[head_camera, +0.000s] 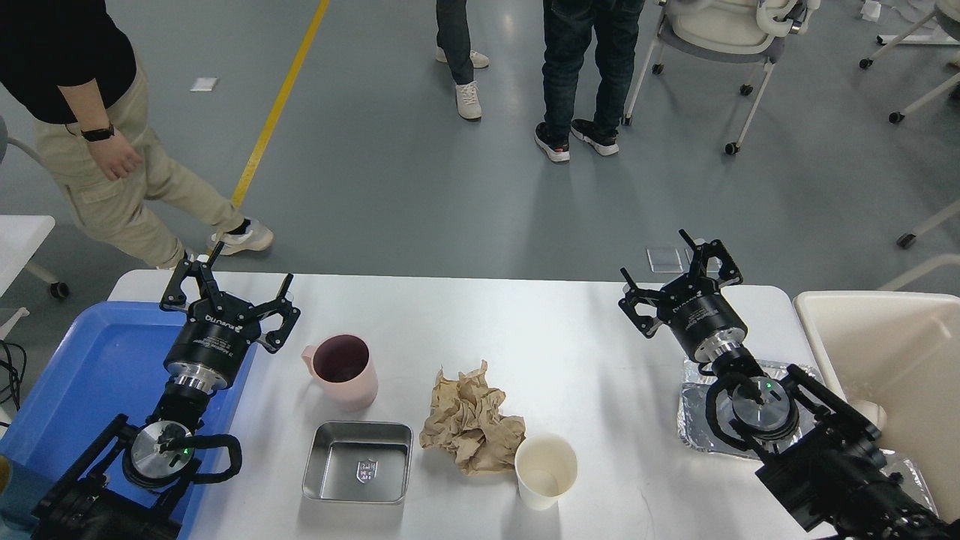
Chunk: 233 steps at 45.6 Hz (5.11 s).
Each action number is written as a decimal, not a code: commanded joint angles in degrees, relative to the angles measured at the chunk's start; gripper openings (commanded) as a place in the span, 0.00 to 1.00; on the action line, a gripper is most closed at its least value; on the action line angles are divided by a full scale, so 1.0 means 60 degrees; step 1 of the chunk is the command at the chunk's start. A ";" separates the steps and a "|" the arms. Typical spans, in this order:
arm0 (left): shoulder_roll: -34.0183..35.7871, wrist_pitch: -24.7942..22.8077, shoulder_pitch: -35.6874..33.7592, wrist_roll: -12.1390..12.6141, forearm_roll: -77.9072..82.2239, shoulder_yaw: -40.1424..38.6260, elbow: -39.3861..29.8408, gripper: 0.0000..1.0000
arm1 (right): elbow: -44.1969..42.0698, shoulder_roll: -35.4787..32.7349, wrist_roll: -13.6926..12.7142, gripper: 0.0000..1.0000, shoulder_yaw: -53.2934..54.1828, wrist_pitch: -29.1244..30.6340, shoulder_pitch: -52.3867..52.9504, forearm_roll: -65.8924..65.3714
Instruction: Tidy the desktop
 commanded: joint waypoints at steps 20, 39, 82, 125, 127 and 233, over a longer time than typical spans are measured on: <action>0.0181 0.0057 0.0076 -0.0091 -0.0063 -0.0086 -0.0054 0.97 | -0.0015 0.0002 0.0014 1.00 -0.0015 0.0000 -0.0050 -0.0086; 0.0166 0.0013 0.0062 -0.0003 -0.0077 -0.0174 -0.0054 0.97 | -0.0015 0.0075 0.0014 1.00 0.0000 -0.0030 -0.0006 -0.0263; 0.0093 0.0057 0.0003 -0.0017 -0.0063 -0.0071 -0.0054 0.97 | -0.0015 0.0075 0.0014 1.00 0.0000 -0.0044 -0.0006 -0.0277; 0.0166 0.0027 0.0179 0.0304 -0.0048 0.0236 -0.0523 0.97 | 0.0014 0.0090 0.0014 1.00 0.0000 -0.0044 -0.0035 -0.0277; 0.0166 0.0071 0.0222 0.0334 -0.0019 0.0294 -0.0552 0.97 | -0.0001 0.0090 0.0014 1.00 0.0000 -0.0044 -0.0049 -0.0277; 1.0508 -0.0500 0.4296 -0.0060 0.1135 0.1203 -0.1665 0.97 | 0.0029 0.0544 0.0014 1.00 -0.0015 -0.0030 -0.0020 -0.0277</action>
